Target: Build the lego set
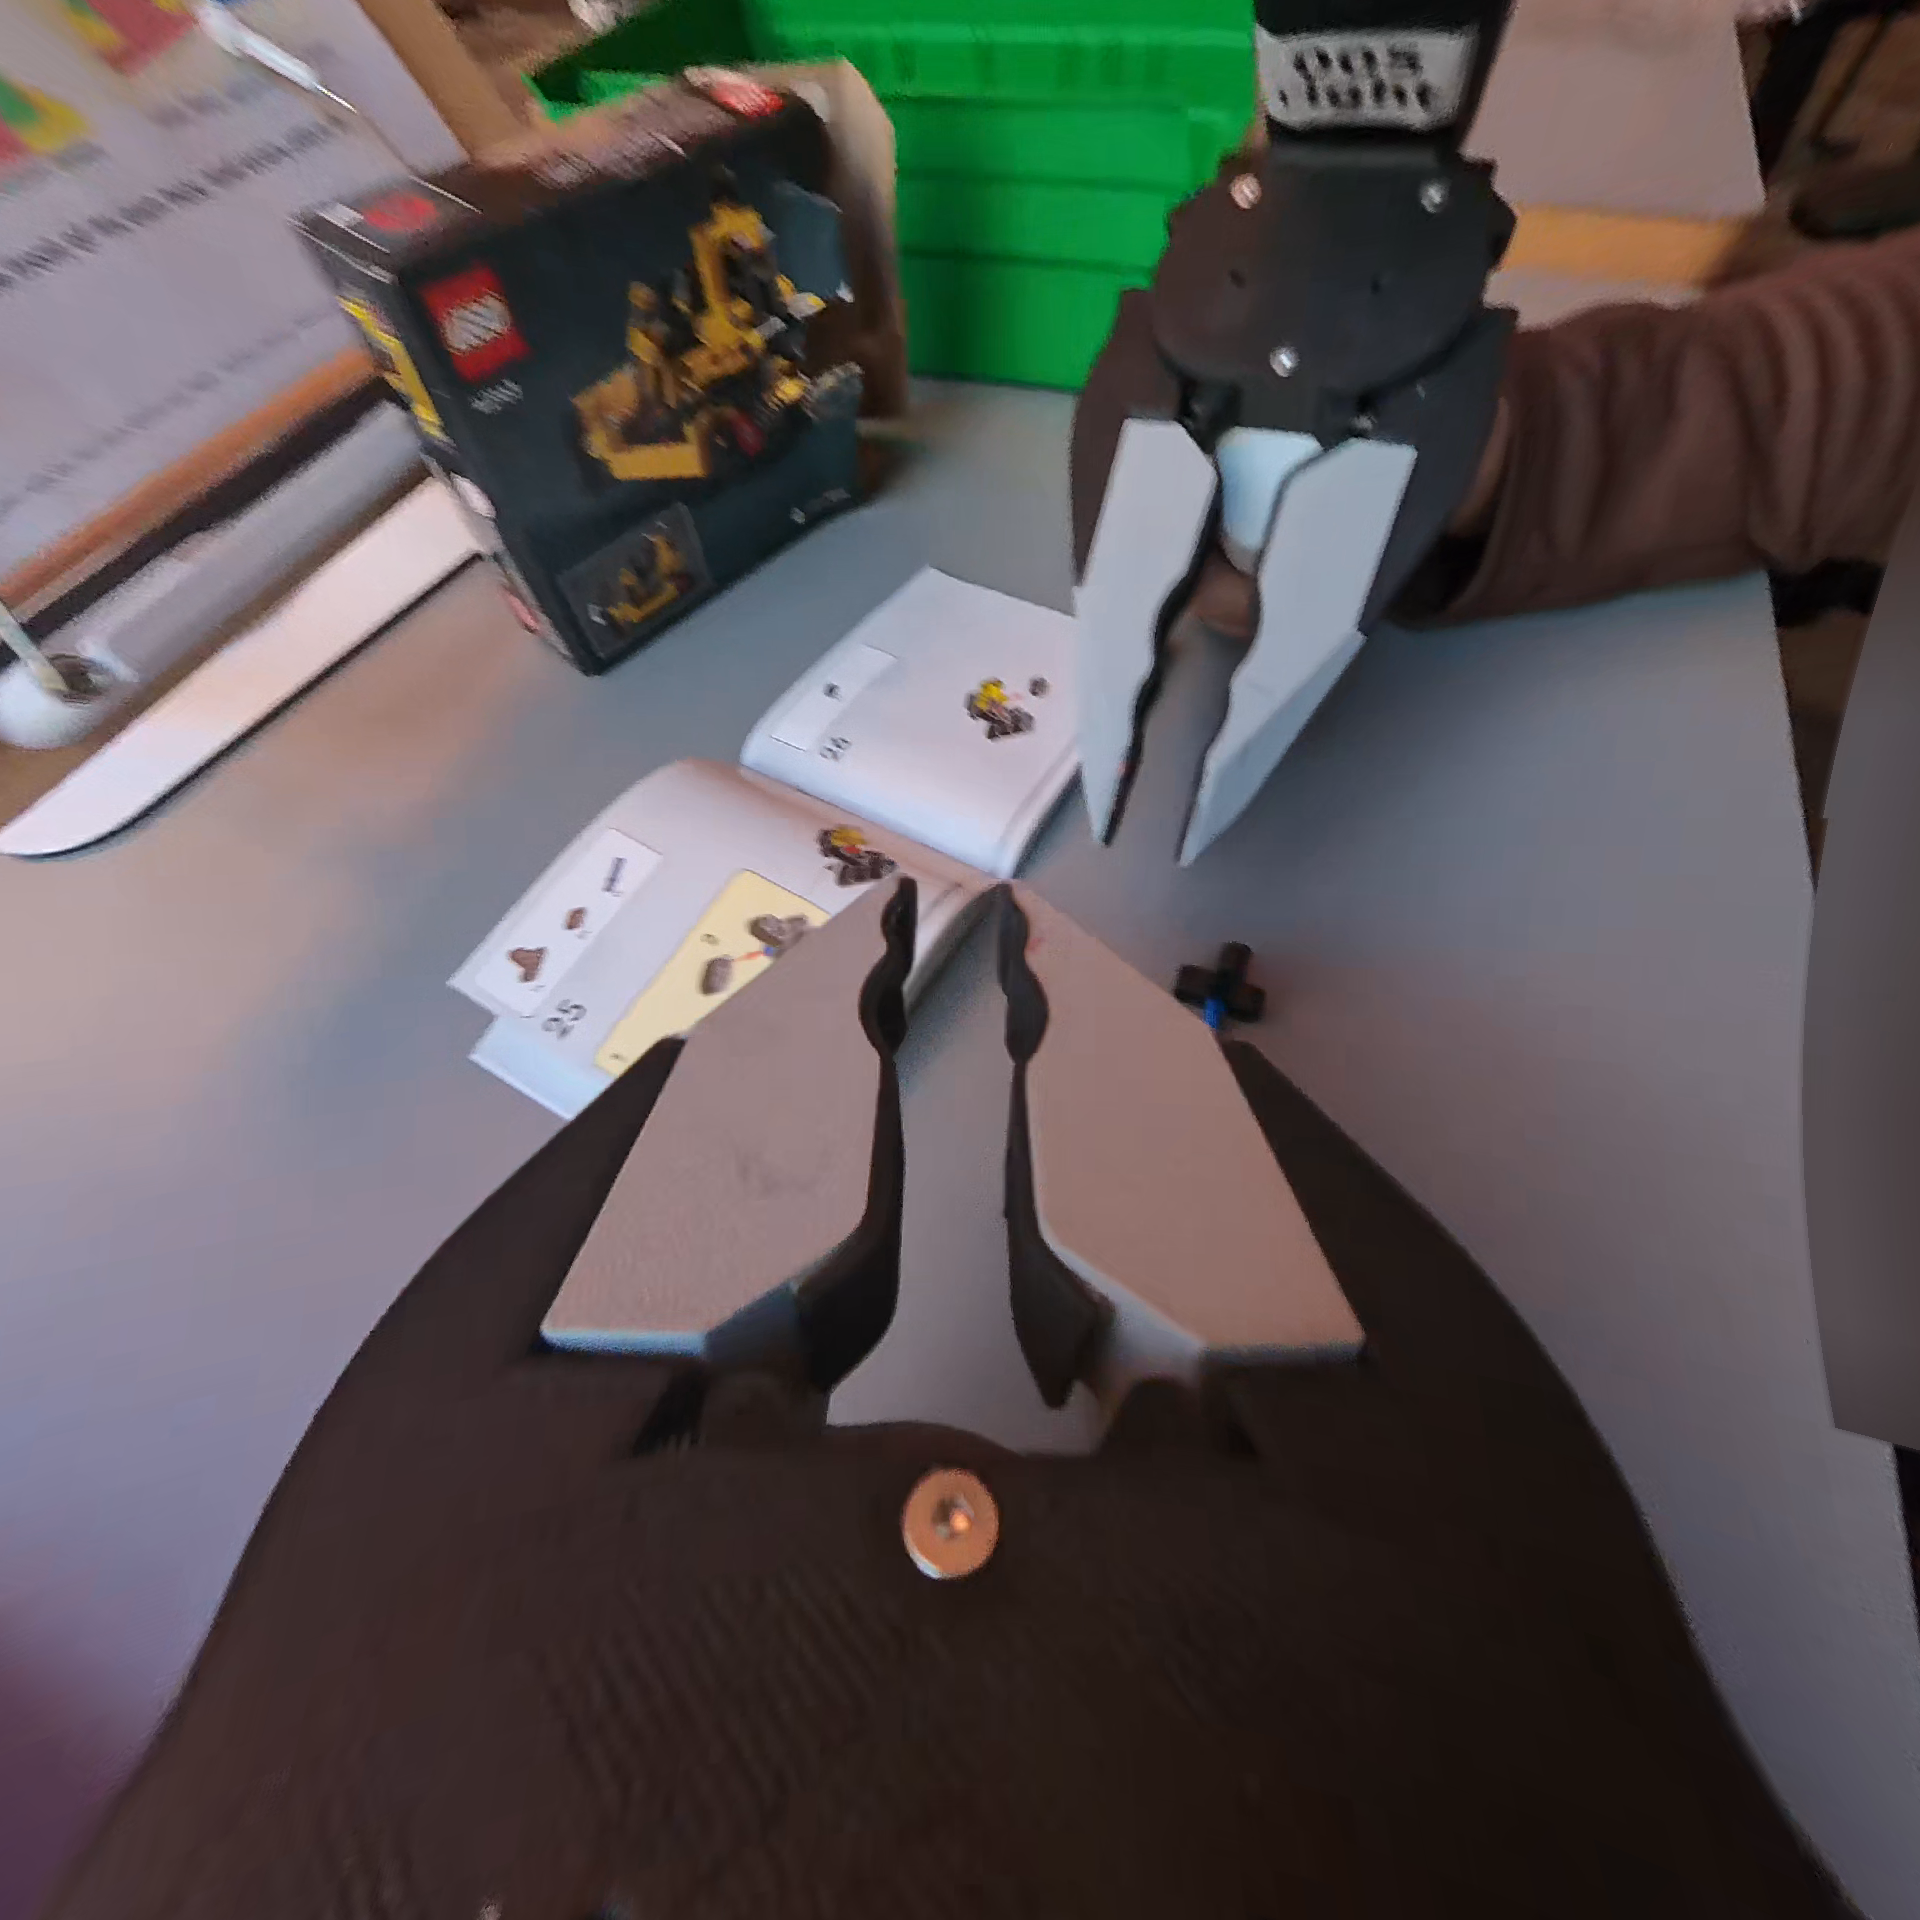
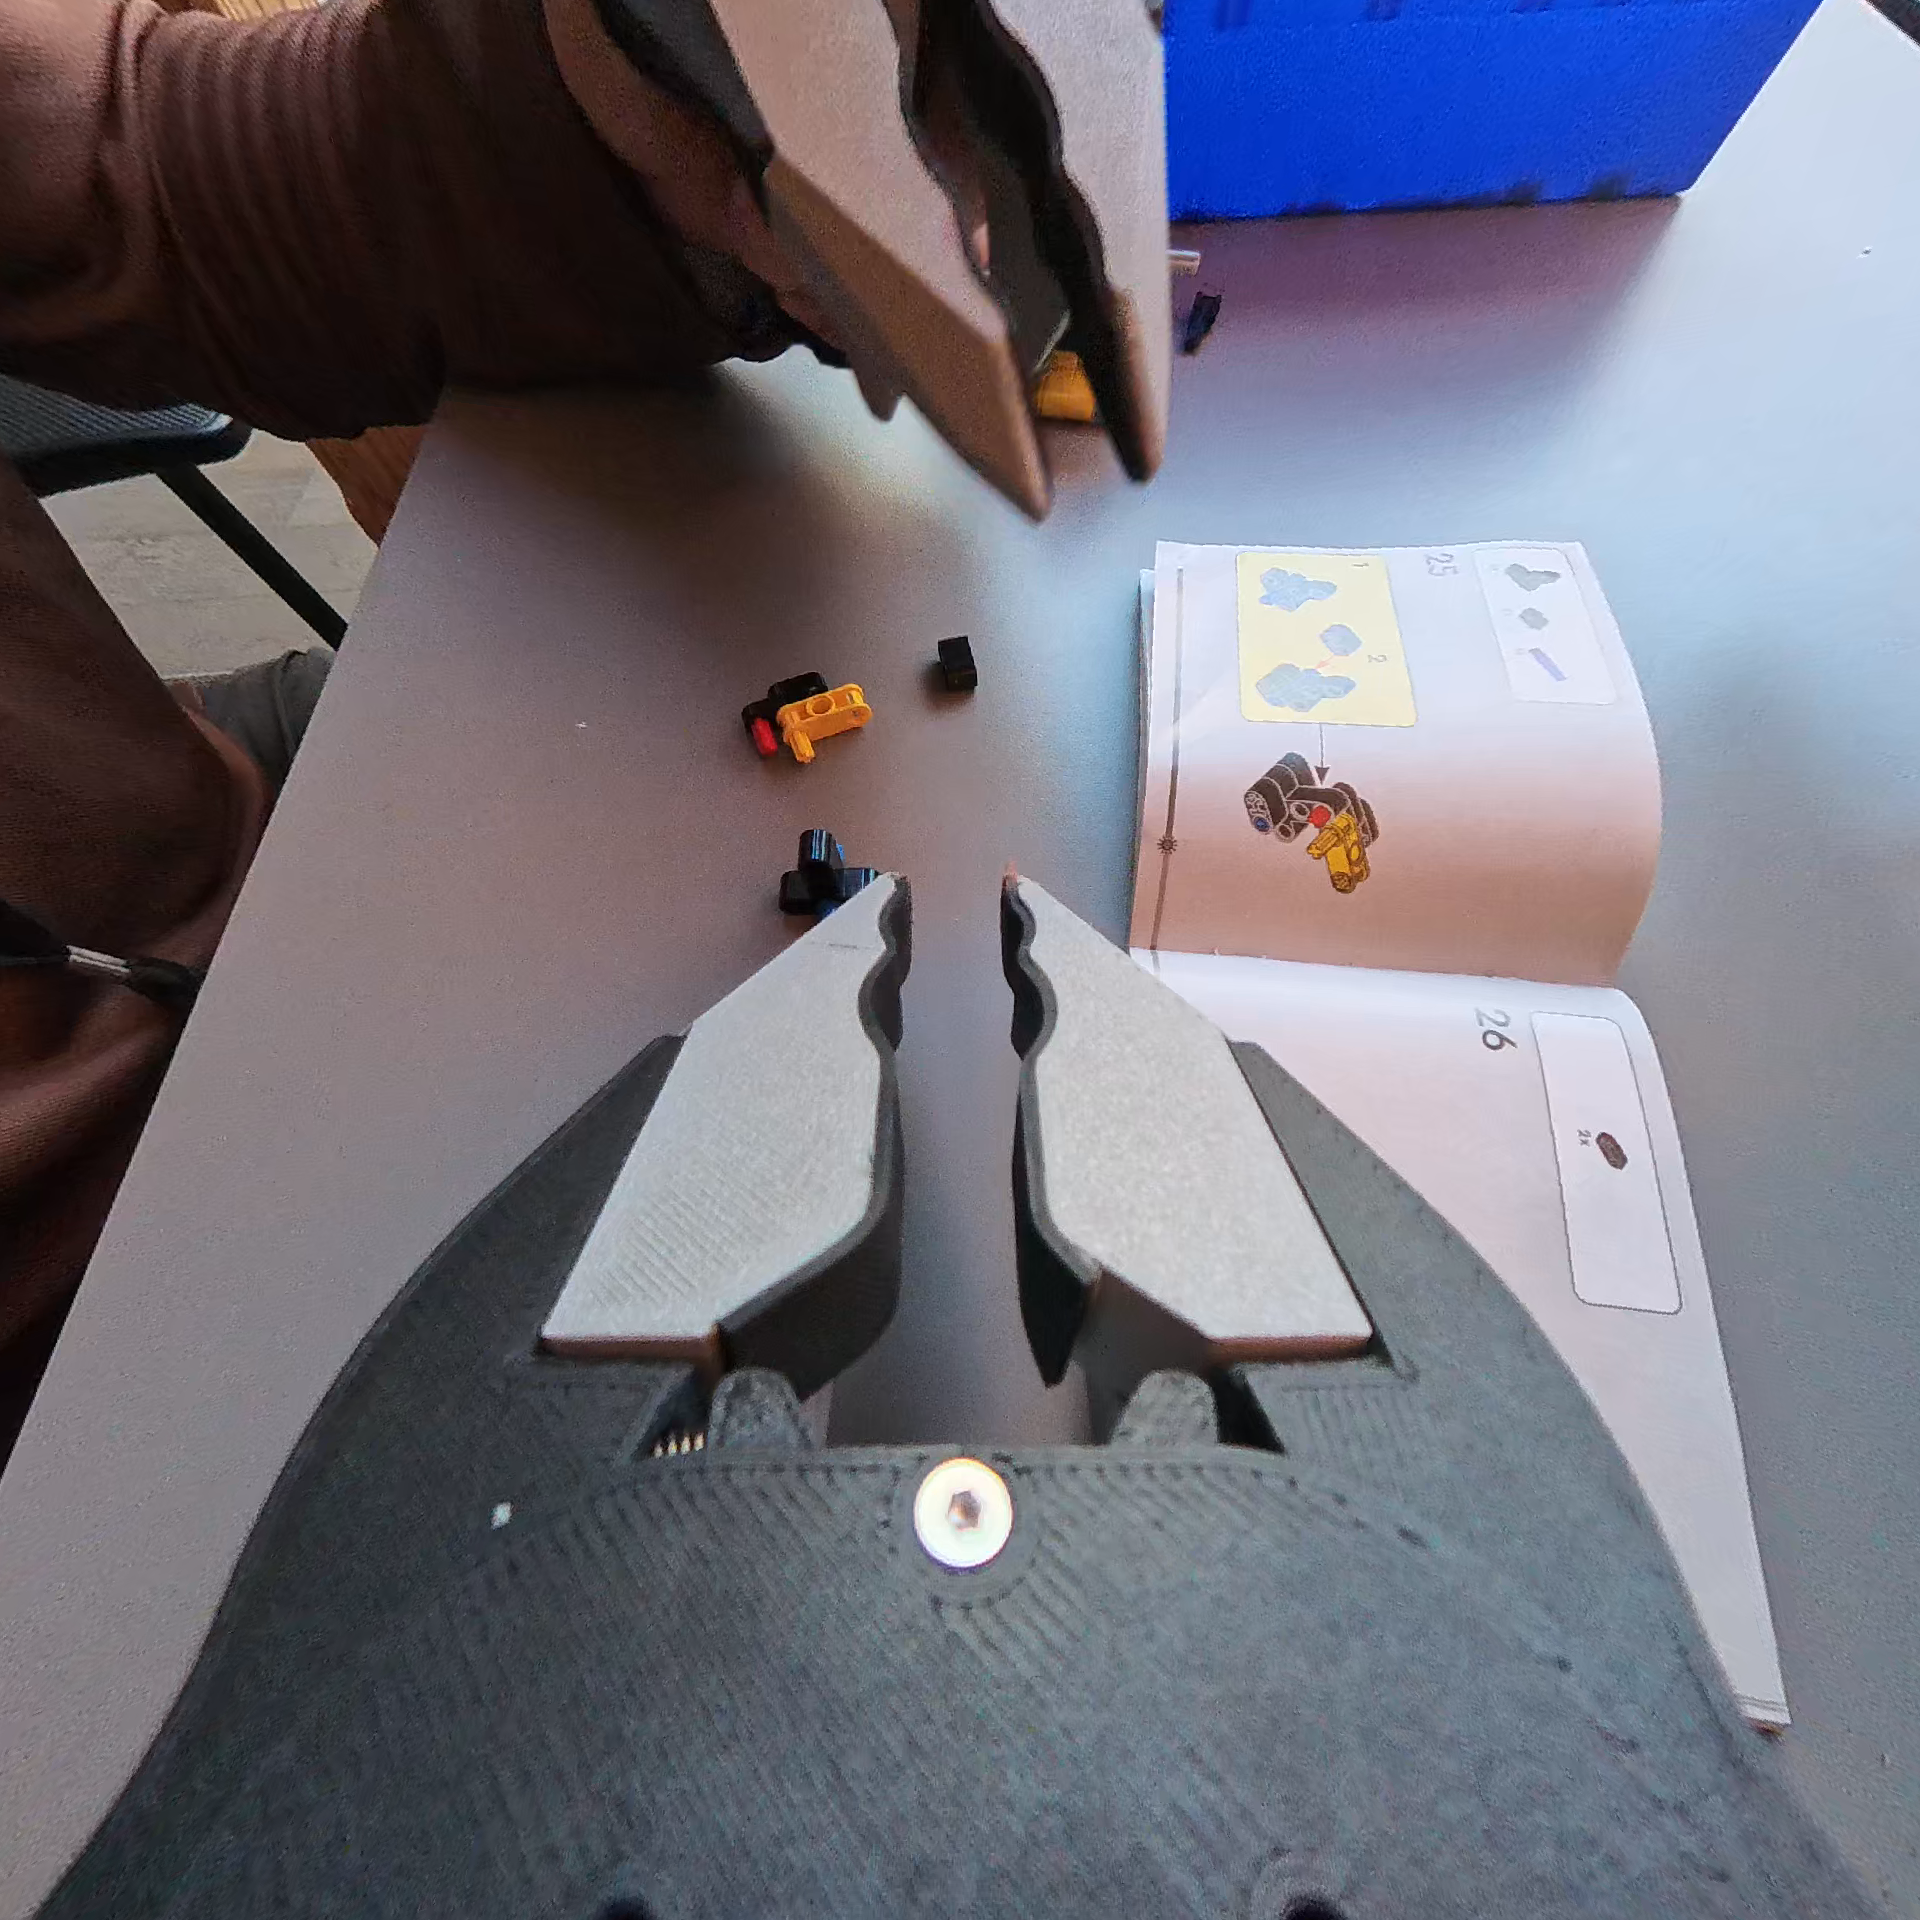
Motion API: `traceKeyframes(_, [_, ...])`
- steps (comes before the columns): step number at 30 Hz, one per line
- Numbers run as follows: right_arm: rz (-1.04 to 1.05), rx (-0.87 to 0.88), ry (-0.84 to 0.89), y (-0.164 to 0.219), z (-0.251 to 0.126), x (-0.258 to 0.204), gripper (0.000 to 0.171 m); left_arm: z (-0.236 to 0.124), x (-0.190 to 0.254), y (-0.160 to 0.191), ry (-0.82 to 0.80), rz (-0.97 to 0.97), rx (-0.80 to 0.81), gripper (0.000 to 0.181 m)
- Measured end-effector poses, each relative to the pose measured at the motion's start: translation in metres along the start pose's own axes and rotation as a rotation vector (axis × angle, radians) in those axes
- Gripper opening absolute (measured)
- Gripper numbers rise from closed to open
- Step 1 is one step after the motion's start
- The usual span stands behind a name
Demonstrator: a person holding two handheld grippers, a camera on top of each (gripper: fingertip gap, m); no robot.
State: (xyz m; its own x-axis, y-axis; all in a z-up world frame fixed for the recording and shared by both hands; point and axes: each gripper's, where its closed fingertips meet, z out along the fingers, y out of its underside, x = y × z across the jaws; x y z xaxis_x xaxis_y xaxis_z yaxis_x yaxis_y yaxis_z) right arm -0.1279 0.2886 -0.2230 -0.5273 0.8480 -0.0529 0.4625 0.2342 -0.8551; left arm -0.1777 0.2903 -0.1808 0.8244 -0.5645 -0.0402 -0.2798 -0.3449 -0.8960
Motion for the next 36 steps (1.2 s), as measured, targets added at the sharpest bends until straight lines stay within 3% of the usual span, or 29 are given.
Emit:
traceKeyframes(5, [0.026,0.095,-0.003,-0.012,-0.009,0.005,0.015,-0.017,-0.031,-0.017,-0.143,-0.059,0.124,0.007])
traceKeyframes(19, [0.033,0.266,0.202,-0.024,-0.043,0.050,0.016,-0.026,-0.052,-0.018,-0.203,-0.123,0.183,0.007])
traceKeyframes(28, [0.052,0.306,0.279,-0.031,-0.046,0.057,0.017,-0.036,-0.051,-0.029,-0.186,-0.161,0.267,0.007])
traceKeyframes(32, [0.043,0.309,0.264,-0.033,-0.042,0.053,0.016,-0.037,-0.035,-0.026,-0.177,-0.047,0.229,0.007])
traceKeyframes(36, [0.042,0.308,0.180,-0.033,-0.036,0.046,0.016,-0.044,-0.047,0.007,-0.262,0.102,0.112,0.004])
